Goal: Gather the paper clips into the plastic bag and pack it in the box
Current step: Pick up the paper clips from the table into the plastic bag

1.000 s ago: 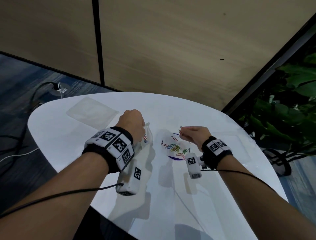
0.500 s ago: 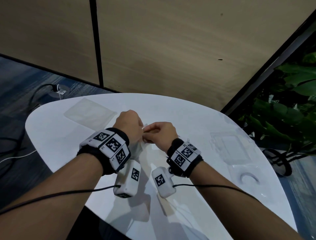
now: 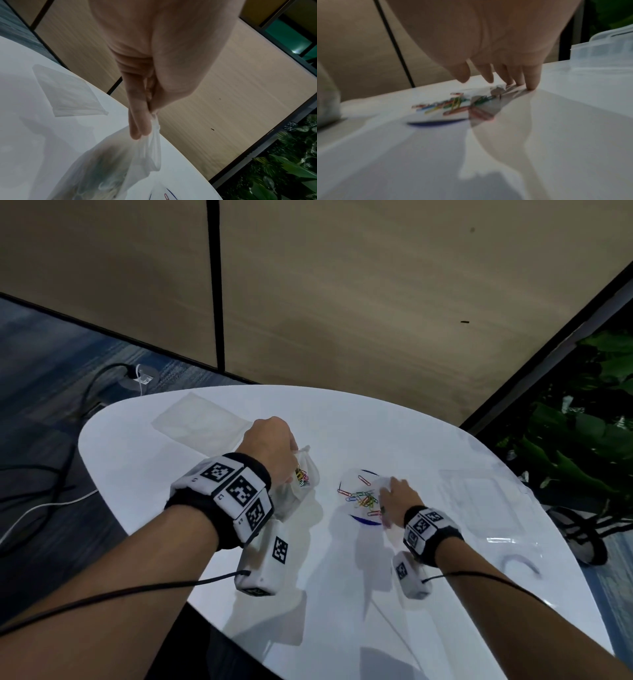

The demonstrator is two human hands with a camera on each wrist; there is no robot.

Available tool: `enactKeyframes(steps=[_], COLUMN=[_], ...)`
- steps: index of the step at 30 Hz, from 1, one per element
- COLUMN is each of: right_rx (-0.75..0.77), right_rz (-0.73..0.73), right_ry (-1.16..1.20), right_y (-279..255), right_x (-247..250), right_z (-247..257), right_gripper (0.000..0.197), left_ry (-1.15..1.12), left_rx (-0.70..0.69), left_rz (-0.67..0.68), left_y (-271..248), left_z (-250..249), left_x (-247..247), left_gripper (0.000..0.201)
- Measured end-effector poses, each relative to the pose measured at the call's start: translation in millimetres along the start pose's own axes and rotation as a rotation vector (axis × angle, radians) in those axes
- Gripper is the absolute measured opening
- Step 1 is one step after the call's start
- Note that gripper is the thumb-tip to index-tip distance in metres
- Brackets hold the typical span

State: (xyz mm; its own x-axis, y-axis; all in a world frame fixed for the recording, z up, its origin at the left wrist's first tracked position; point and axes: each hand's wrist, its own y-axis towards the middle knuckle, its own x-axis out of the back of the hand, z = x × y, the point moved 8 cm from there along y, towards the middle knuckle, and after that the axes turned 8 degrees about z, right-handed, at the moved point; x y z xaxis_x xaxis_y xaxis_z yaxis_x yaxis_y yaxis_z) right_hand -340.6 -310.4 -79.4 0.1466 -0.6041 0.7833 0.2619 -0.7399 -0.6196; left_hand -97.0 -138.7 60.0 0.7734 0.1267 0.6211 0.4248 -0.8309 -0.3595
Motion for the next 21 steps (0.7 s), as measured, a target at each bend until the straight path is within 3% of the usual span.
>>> enactKeyframes(steps=[5,7,10,13,15,17,21], right_rx=[0.344,0.431,0.446,0.466,0.468,0.430,0.277], right_rz=[-0.094,-0.079,-0.122,-0.174,-0.188,-0.214,-0.240], right_ry=[0.007,-0.162,-0.419,-0.513,-0.565,-0.426,0.132], right_y=[-23.1,-30.5,-31.9,-38.9,-42.8,-41.9,-38.8], right_x=[-17.1,-35.1,-47.3,-45.9,-42.4,-30.4,-1.8], right_z=[66.4,87.1,90.3,88.5,86.3,78.3,47.2], right_gripper=[0.054,0.058,0.076,0.032,0.019,0.016,0.013], left_ry=[0.028,0.049,0.074,0.092,0.096,0.103,0.126], left_rx=[-0.004,-0.012,-0.022,-0.022,-0.022,-0.024,-0.026], left_rz=[0.011,0.013,0.008,0.008,0.008,0.006,0.014], left_y=[-1.6,-3.2,-4.2,-4.7,-5.2,-5.7,-5.9], left_z=[-4.4,-7.5,-10.2,-10.7,-11.0,-11.2,-11.9], left_x=[-1.9,-3.5,-4.3,-5.0,-6.0,-7.1,-8.7], left_gripper=[0.025,0.023,0.022,0.022,0.023,0.024,0.024])
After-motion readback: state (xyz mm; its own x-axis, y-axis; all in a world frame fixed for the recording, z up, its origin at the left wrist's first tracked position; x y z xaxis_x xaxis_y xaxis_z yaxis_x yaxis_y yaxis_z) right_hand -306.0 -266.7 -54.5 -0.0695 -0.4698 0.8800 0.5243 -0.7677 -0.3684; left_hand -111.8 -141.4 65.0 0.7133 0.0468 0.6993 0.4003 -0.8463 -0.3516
